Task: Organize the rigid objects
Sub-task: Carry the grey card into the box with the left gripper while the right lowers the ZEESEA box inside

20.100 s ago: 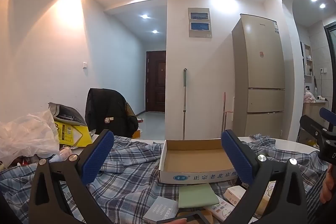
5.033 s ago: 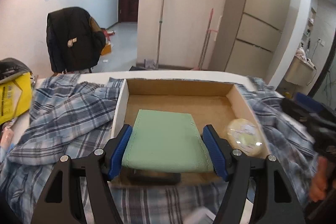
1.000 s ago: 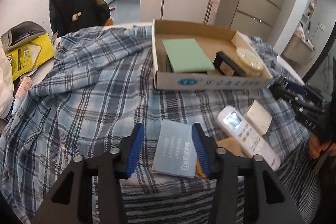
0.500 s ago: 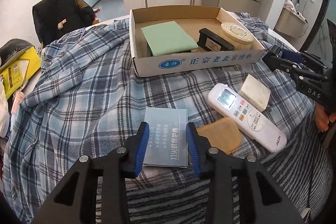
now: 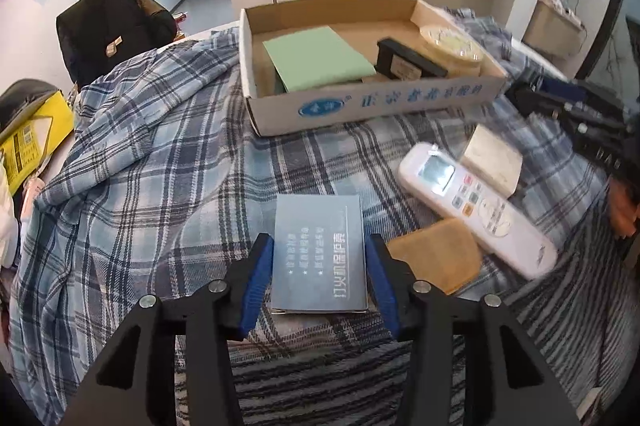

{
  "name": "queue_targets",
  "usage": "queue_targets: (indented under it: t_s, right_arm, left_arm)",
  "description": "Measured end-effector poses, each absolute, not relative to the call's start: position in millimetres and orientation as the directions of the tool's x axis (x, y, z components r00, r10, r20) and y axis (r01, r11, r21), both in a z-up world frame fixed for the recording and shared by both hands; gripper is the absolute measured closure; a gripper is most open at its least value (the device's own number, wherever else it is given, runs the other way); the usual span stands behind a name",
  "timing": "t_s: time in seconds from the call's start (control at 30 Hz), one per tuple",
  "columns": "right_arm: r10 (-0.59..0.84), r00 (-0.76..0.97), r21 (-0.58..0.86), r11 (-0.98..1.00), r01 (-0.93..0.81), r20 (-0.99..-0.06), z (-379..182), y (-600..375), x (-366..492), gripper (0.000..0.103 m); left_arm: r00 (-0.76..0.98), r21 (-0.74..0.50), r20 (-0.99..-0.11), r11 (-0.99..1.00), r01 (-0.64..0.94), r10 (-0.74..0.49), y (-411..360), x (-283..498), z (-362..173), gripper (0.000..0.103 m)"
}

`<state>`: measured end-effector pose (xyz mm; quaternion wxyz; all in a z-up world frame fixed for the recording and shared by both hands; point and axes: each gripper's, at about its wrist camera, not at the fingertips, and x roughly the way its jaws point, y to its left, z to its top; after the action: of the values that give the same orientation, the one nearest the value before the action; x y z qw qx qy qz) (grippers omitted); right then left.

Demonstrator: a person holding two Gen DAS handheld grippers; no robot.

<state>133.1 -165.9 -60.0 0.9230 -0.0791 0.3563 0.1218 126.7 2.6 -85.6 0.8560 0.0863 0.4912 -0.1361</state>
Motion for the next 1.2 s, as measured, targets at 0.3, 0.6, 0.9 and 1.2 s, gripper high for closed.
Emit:
queue_targets:
  t_s: [0.3, 0.6, 0.9, 1.2]
  right_arm:
    - [0.168, 0.715, -0.057, 0.958, -0.28, -0.678, -60.2, -167.0, 133.8, 0.062]
    - [0.154, 0.756, -0.076, 0.962, -0.26, -0.637, -47.6, -167.2, 126.9, 0.062]
    - [0.2, 0.809, -0.055, 0.96, -0.274, -0.553, 13.7, -166.0, 109.5, 0.062]
    - [0.225, 0.884, 0.044, 0.973, -0.227, -0.409, 106.1, -139.3, 140.9, 0.062]
  left_arm:
    - [0.474, -0.047, -0.859, 0.95, 0.309, -0.196, 7.6, 126.2, -85.5, 0.055]
    - [0.653, -0.075, -0.717, 0.959, 0.274, -0.243, 14.5, 98.3, -29.3, 0.054]
    - [0.733, -0.033, -0.647, 0.968, 0.249, -0.21, 13.0, 91.7, 35.2, 0.054]
    - [0.846, -0.074, -0.492, 0.978, 0.195, -0.206, -14.7, 145.9, 121.9, 0.054]
